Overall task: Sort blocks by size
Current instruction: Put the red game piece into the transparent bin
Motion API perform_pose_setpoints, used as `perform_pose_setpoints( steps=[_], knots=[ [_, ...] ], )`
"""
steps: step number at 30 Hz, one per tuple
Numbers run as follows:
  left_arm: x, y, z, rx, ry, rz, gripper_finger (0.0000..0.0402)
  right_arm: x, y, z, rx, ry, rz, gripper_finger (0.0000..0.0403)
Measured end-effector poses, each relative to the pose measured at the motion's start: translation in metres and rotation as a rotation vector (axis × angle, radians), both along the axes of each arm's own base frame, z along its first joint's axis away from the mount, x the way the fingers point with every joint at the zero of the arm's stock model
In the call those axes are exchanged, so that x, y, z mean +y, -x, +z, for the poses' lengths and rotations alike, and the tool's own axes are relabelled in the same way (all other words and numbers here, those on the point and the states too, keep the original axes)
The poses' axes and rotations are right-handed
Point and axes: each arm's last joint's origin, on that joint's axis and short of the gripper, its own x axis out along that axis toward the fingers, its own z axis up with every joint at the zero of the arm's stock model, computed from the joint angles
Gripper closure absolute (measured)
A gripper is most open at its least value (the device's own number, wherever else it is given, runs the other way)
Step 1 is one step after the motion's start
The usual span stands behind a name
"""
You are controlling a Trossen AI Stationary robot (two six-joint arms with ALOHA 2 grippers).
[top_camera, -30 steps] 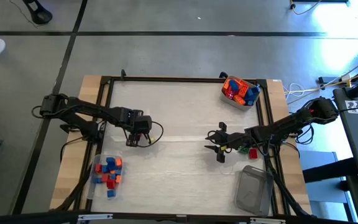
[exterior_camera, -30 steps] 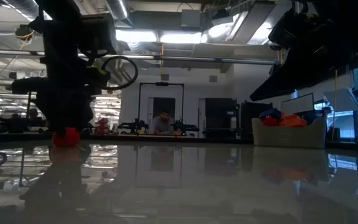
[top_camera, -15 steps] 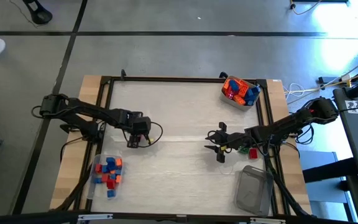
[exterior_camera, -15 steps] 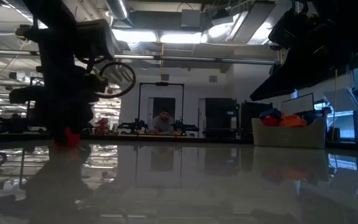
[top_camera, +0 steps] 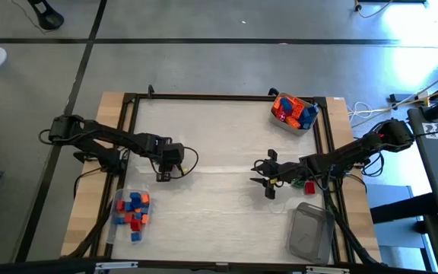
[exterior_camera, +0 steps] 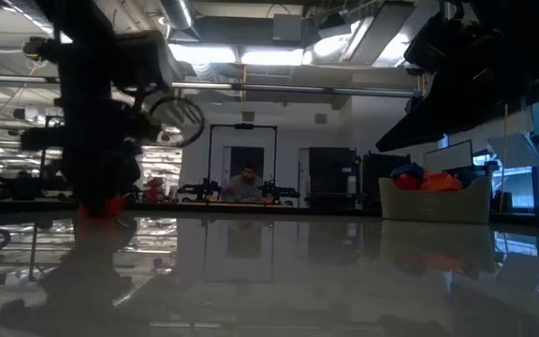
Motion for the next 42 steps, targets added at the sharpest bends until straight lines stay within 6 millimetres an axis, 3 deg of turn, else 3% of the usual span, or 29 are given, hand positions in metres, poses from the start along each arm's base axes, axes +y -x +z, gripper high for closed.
perform_pose_setpoints(
  steps=[6,11,16,19,25,30,36,42],
  knots=[
    [-0.012,-0.013,0.024,-0.060,0.044,0.052,0.0273,0.000,0.000,0.000,0.000,0.001,-0.001,0.0227],
    [-0.034,-0.016,0.058,-0.112,0.086,0.091,0.0274,0.000,0.000,0.000,0.001,0.001,-0.001,0.0227],
    [-0.064,-0.005,0.096,-0.148,0.159,0.174,0.0275,0.000,0.000,0.000,0.001,0.001,-0.001,0.0227],
    [-0.082,0.009,0.108,-0.146,0.222,0.214,0.0272,0.000,0.000,0.000,0.001,0.000,0.000,0.0227],
    [-0.116,0.036,0.112,-0.081,0.381,0.355,0.0270,0.000,0.000,0.000,0.000,-0.001,0.001,0.0227],
    [-0.141,0.057,0.110,-0.007,0.398,0.417,0.0269,0.000,0.000,0.000,0.000,-0.001,0.001,0.0227],
    [-0.156,0.080,0.108,0.051,0.371,0.453,0.0269,0.000,0.000,0.000,0.000,-0.002,0.001,0.0227],
    [-0.162,0.085,0.108,0.025,0.355,0.371,0.0261,0.000,0.000,0.000,-0.001,-0.002,0.001,0.0227]
  ],
)
